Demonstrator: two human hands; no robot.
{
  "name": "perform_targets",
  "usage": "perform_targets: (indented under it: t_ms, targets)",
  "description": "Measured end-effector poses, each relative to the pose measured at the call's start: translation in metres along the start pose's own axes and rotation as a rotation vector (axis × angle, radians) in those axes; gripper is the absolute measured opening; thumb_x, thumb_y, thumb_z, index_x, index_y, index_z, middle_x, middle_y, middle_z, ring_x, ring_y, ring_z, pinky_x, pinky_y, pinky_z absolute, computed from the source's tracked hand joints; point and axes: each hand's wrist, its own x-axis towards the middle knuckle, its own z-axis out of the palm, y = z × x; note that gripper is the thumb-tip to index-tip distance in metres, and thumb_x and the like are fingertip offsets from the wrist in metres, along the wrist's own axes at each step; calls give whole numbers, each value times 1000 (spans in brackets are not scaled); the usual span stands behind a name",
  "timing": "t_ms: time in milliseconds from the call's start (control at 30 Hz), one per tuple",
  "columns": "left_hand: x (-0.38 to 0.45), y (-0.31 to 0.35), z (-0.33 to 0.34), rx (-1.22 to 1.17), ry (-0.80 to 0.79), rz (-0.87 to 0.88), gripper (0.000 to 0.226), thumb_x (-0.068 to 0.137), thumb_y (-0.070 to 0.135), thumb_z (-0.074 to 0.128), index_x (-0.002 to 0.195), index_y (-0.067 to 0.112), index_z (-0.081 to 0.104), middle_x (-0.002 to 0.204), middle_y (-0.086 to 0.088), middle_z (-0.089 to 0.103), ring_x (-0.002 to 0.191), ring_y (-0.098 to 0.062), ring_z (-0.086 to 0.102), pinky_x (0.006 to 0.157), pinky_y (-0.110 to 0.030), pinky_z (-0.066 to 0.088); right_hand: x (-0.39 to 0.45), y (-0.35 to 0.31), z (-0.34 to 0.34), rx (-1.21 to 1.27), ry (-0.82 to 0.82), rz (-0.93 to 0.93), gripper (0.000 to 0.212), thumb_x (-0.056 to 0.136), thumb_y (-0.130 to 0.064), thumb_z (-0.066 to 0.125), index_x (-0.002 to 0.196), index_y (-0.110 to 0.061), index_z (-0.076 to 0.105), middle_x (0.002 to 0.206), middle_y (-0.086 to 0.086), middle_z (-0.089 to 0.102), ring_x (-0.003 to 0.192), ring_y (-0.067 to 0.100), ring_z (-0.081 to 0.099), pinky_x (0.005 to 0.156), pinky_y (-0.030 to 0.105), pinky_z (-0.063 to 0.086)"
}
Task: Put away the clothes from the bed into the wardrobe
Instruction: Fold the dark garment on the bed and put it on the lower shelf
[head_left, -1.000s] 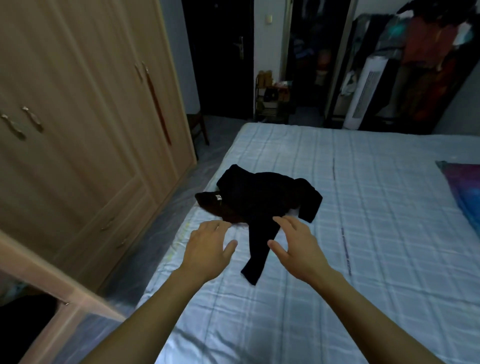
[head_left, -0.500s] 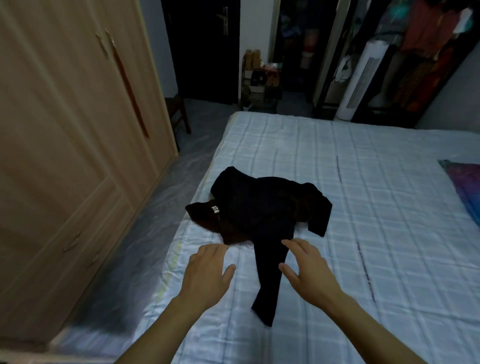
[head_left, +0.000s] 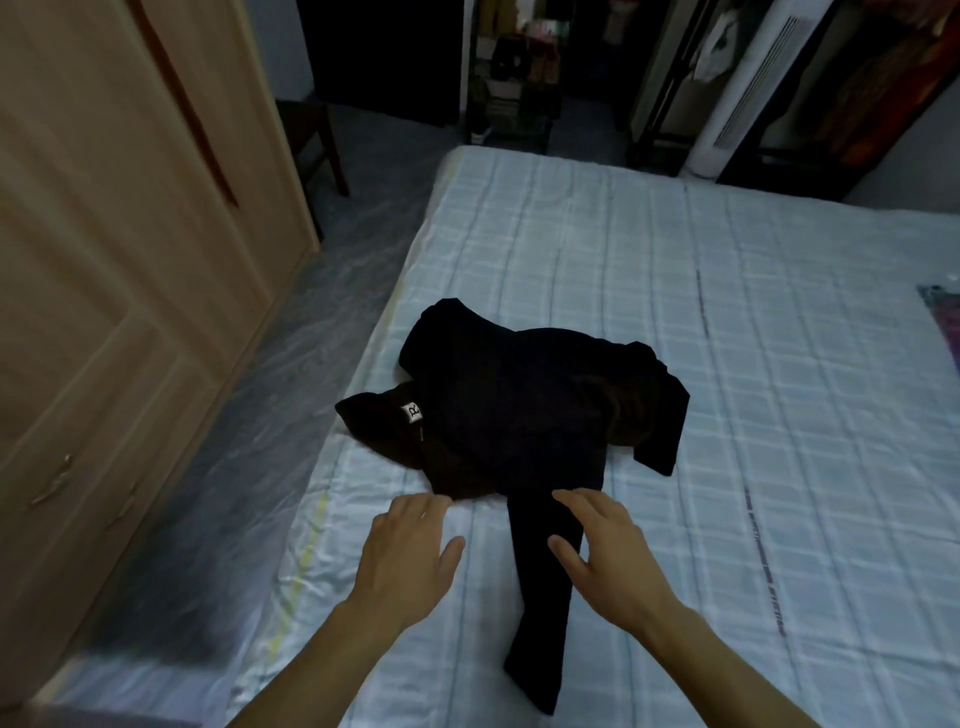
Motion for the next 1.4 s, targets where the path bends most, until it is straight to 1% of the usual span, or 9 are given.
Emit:
perform_targets:
  t_ms: [167,367,467,600,733,867,1000,1167,1400]
  targets:
    - [38,-14,35,-13,-37,-34,44,97,44,51,135,22,50,132,5,55,125,-16,47,104,-31,38,48,23,24,-15,-40,-12,57,95,-43,55,148,-28,39,147,-8,43,135,13,39,111,27,35]
    - [93,-28,85,-12,-39,-76,56,91,42,60,140,18,47,143,0,50,132,-20,45,106,-37,41,109,52,67,-111,-39,-10,61,91,-46,59,147,-29,40,152,-2,39,140,21,34,115,39,32]
    - [117,-33,110,62,-35,-60,67,83,45,70,140,17,48,144,-3,50,132,-23,47,104,-39,44,134,65,88,-193,-37,-24,72,83,-45,70,146,-29,40,157,5,32,146,31,26,117,48,28]
    - [145,-41,139,163,-112,-74,81,62,48,87,130,15,57,136,-9,57,129,-28,53,101,-43,49,160,82,114,-308,-93,-54,97,63,-50,84,146,-27,39,154,12,36,145,37,26,114,55,27]
    - [160,-49,160,254,-81,-30,80,55,41,91,123,14,59,132,-14,55,127,-33,50,104,-51,45,176,92,133,-327,-101,-28,110,52,-51,89,146,-27,37,147,12,36,141,40,28,113,59,30]
    - [167,-66,174,323,79,49,60,61,15,87,116,13,63,124,-14,60,120,-34,53,98,-48,43,180,97,145,-324,-63,-19,100,59,-41,88,145,-27,38,147,11,36,140,40,29,114,59,30]
    - [167,-75,172,293,188,122,41,62,9,87,98,10,70,111,-11,67,112,-33,60,89,-46,49,176,102,147,-279,-6,-36,83,74,-35,79,146,-28,37,152,8,33,143,37,26,116,58,27]
    - [158,-65,144,179,210,122,41,59,3,86,96,9,72,98,-5,71,104,-29,66,84,-44,56,167,93,130,-209,-7,-49,83,75,-39,78,146,-27,36,156,6,27,147,33,20,116,55,29]
    - [135,-42,82,91,222,102,49,54,-6,80,98,14,69,88,0,64,78,-22,61,66,-34,51,141,62,94,-82,29,-61,83,79,-52,72,148,-27,35,163,4,17,152,26,7,119,45,16]
